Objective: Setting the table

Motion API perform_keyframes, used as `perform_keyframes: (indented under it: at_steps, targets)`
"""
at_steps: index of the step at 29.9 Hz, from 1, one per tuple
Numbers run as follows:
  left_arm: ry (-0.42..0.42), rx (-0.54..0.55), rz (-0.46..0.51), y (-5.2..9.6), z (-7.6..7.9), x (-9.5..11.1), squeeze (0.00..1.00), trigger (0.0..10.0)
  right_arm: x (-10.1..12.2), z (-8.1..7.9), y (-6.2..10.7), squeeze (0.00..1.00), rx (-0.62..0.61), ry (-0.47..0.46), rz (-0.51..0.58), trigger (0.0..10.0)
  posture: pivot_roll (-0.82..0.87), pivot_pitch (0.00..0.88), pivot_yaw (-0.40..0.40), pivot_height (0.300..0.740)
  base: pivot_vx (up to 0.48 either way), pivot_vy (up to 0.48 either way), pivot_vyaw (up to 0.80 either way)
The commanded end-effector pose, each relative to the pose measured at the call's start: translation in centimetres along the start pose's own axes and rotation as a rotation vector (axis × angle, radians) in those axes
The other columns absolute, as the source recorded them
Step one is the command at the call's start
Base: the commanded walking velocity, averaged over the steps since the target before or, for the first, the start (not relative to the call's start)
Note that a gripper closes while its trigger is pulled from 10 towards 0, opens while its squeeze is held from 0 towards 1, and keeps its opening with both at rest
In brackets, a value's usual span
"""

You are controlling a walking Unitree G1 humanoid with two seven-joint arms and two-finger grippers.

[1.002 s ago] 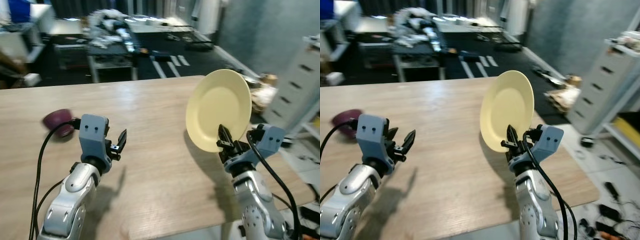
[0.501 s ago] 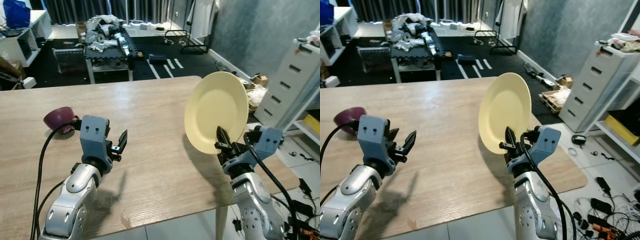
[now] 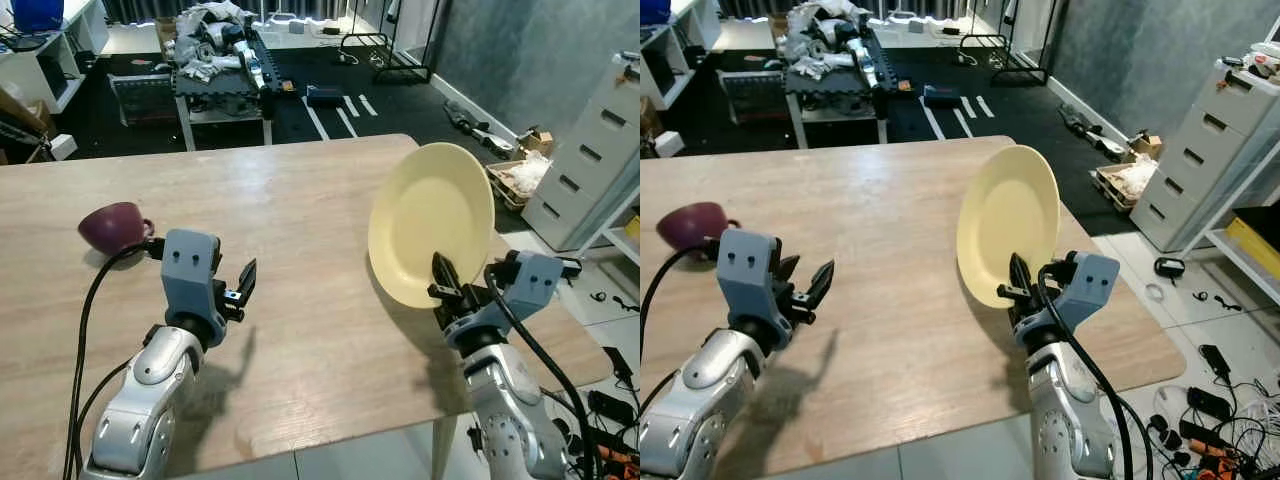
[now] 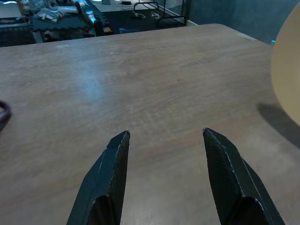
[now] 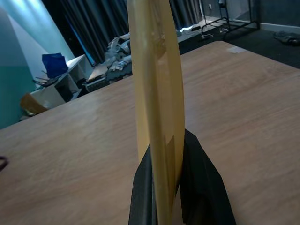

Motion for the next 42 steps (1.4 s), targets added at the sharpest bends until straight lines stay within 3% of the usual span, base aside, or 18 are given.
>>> perform_keyframes:
  at_steps: [1, 42]
  targets:
    - [0.002, 0.007, -0.016, 0.17, -0.13, -0.39, 0.00, 10.0, -0.35, 0.15, 0.30, 0.00, -0.014, -0.002, -0.002, 10.0, 0.16, 0.109, 0.040, 0.740, -0.360, 0.000, 0.00]
    - [0.007, -0.007, -0.017, 0.03, 0.04, -0.50, 0.00, 10.0, -0.53, 0.46, 0.32, 0.00, -0.023, 0.013, -0.004, 10.0, 0.15, 0.096, 0.045, 0.740, -0.309, 0.000, 0.00]
Point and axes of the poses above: a point about 5 cm out from each wrist's last joint towards the gripper, its own y axis pointing back from the gripper into the wrist, its own x axis along the axis of the wrist's last joint, z = x × y, the point moved 1 cm from there along -y, pointing out of the wrist towards the gripper, and after that the axes turned 14 degrees about y, right-handed, at the moved point
